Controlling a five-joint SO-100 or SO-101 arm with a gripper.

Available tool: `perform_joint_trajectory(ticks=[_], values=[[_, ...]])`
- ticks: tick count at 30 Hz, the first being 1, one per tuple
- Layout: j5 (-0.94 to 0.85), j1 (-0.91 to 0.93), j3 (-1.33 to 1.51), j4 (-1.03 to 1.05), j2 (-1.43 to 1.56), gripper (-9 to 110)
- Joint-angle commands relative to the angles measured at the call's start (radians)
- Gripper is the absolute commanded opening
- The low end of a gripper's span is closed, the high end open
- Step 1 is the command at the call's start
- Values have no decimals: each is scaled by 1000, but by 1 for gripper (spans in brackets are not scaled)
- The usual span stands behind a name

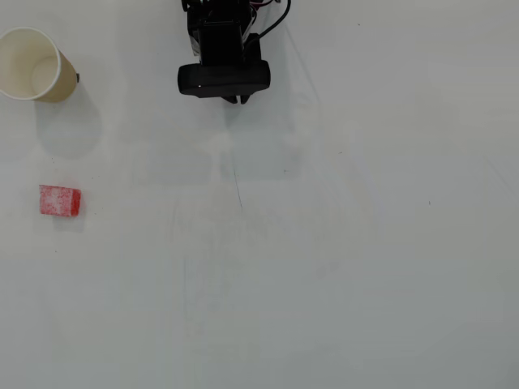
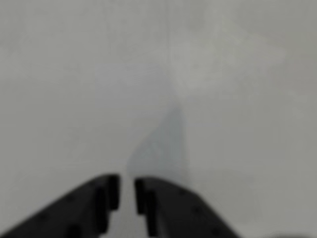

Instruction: Pick up the cube and drop it in the cup.

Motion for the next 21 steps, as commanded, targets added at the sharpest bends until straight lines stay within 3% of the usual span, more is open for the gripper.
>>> perform_joint_trajectory(ticks=[1, 16, 21], values=[[-3, -2, 34, 2, 38, 0], [-12, -23, 34, -9, 40, 0], [-12, 37, 34, -199, 40, 0]])
